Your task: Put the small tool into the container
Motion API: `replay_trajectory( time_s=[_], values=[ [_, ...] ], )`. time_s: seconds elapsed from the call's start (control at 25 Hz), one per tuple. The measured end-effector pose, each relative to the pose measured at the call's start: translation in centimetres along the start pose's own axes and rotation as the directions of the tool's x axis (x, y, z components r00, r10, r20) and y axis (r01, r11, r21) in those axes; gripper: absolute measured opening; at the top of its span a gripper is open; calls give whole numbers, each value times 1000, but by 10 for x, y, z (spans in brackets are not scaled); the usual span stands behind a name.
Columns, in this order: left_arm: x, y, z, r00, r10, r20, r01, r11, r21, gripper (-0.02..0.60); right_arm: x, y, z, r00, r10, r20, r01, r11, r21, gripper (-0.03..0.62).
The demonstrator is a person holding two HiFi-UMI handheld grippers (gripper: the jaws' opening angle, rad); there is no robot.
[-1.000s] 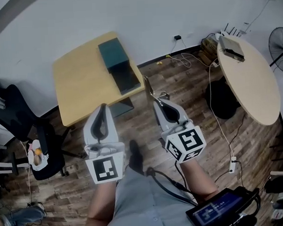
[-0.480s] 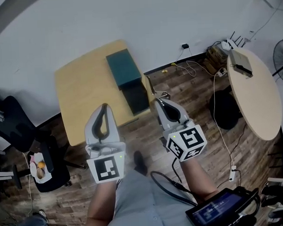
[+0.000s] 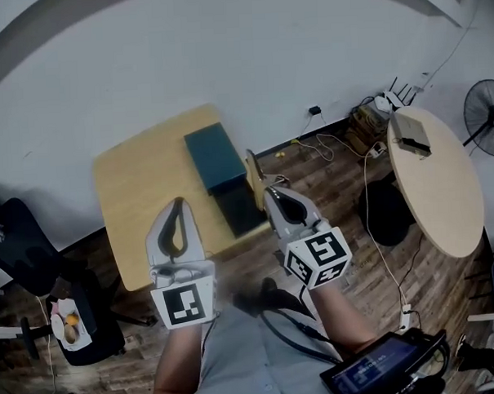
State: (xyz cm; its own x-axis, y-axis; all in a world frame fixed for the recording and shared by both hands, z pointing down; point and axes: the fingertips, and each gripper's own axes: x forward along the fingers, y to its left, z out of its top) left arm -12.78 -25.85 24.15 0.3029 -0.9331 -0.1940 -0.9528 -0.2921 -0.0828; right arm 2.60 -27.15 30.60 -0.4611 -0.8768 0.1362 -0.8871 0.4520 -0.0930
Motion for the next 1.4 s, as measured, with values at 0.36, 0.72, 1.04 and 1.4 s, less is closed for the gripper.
replay_trajectory(
  time_s=[0.36,0.72,1.04,1.4],
  values=[
    [32,1,-6,1000,23,-10,-22,999,33,11,30,-24,-12,999,41,-30,-40,999,18,6],
    [62,9,-41,992,71,-100,-67,997,44,11,74,-47,-64,982,103,-161,-88,991,97,6],
    [70,12,-84,973,111,-203,-106,994,38,11,92,-62,-133,939,142,-314,-80,976,201,6],
    [79,-5,-125,954,103,-282,-98,995,31,11,93,-71,-199,868,232,-440,-37,913,407,5]
  ],
)
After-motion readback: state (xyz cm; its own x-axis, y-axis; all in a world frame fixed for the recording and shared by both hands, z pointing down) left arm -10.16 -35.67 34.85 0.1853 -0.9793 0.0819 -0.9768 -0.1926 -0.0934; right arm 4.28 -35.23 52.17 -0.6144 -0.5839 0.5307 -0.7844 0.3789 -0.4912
